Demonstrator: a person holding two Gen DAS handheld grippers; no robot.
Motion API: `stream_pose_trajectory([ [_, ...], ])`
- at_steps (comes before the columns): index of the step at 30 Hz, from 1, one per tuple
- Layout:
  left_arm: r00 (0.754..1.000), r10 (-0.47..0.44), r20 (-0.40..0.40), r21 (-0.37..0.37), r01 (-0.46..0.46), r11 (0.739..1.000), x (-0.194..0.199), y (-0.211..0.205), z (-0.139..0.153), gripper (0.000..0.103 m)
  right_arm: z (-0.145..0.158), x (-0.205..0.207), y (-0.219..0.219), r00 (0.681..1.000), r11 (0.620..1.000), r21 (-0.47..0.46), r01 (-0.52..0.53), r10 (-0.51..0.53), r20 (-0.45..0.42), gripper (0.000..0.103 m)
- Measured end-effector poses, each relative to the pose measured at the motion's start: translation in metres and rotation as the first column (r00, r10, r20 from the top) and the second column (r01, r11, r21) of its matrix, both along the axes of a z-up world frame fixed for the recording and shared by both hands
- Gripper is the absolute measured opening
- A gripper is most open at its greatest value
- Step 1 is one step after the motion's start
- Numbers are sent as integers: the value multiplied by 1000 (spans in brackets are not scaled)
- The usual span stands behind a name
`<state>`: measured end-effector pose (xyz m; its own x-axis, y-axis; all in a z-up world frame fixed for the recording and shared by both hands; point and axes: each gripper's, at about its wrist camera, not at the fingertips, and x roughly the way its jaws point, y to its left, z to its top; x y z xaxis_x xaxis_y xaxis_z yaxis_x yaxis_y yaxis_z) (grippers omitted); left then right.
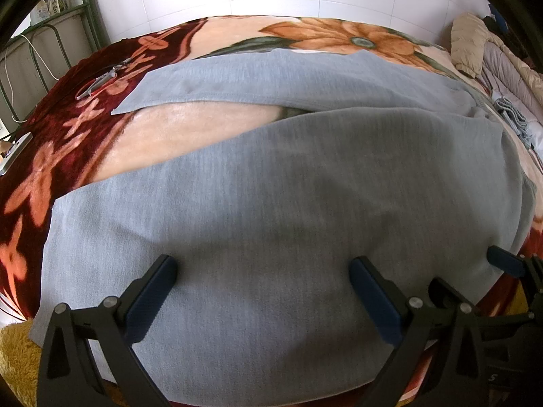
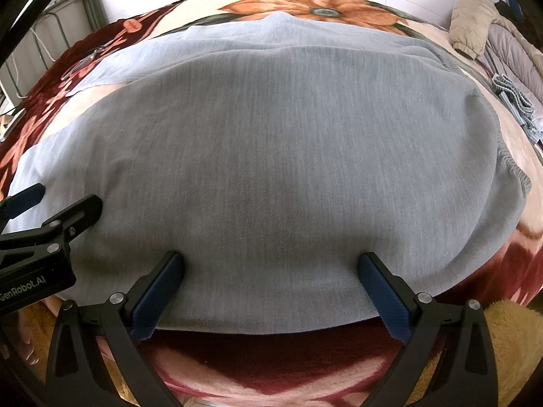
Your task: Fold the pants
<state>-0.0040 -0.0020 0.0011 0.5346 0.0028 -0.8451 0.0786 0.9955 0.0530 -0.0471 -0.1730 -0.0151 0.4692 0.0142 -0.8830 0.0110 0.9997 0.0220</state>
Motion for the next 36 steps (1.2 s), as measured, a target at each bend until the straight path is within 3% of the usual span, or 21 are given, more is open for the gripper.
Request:
stream_pose_trajectory([
  [36,1000,0,4,0,0,1000,-1,0,-1,103,-3,-3,0,1000,1000,-1,0,0,7,103],
])
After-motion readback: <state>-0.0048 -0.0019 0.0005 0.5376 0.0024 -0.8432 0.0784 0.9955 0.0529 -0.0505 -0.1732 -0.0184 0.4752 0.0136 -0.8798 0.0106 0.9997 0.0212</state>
